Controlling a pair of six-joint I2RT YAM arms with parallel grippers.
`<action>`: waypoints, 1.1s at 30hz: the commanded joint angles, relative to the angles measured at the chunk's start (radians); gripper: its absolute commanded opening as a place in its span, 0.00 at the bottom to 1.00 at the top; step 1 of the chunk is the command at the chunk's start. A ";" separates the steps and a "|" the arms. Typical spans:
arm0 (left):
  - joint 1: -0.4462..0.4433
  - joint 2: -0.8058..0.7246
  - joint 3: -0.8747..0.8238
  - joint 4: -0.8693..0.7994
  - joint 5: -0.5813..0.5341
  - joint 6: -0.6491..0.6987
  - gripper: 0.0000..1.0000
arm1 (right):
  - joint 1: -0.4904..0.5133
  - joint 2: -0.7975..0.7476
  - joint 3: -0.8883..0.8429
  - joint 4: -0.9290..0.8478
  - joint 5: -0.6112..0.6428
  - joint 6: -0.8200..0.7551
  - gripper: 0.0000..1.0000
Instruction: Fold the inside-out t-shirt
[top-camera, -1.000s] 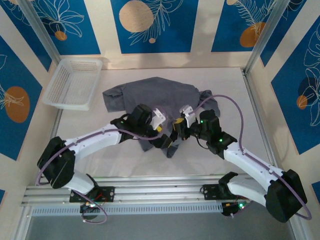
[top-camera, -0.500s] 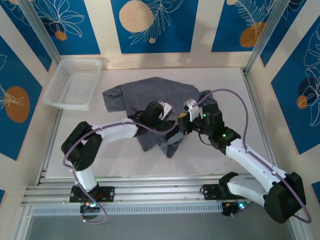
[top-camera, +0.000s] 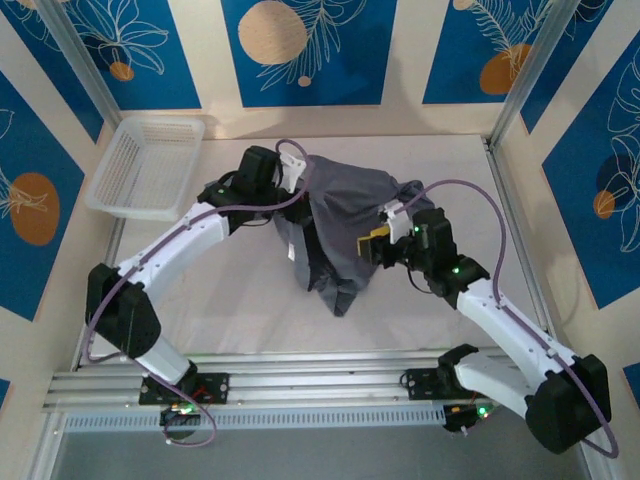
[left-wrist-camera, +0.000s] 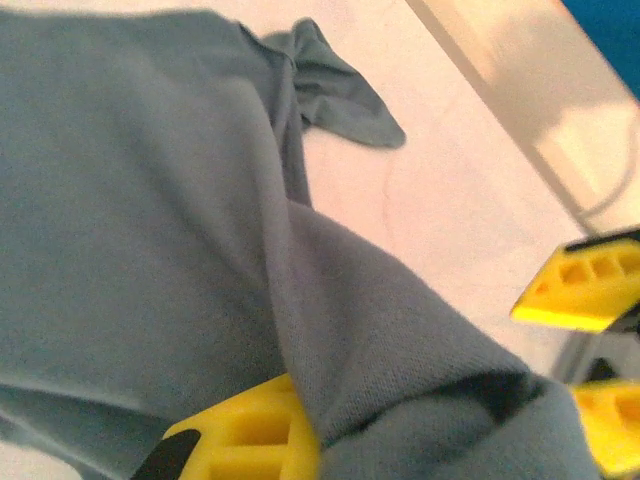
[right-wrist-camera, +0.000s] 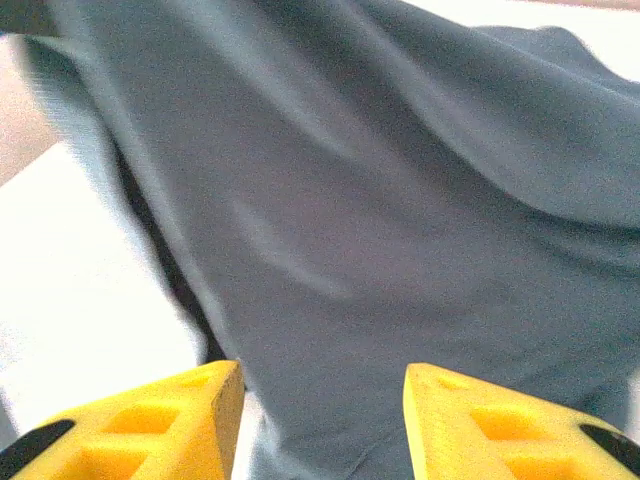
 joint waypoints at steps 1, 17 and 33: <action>-0.006 -0.020 0.041 -0.082 0.080 -0.136 0.00 | 0.191 -0.028 -0.040 0.166 0.130 -0.017 0.44; -0.009 0.044 0.313 -0.277 0.157 -0.262 0.00 | 0.162 0.695 0.085 0.872 0.645 -0.786 0.00; -0.059 0.138 0.576 -0.207 0.122 -0.542 0.00 | 0.148 0.697 0.400 0.561 0.467 -0.384 0.00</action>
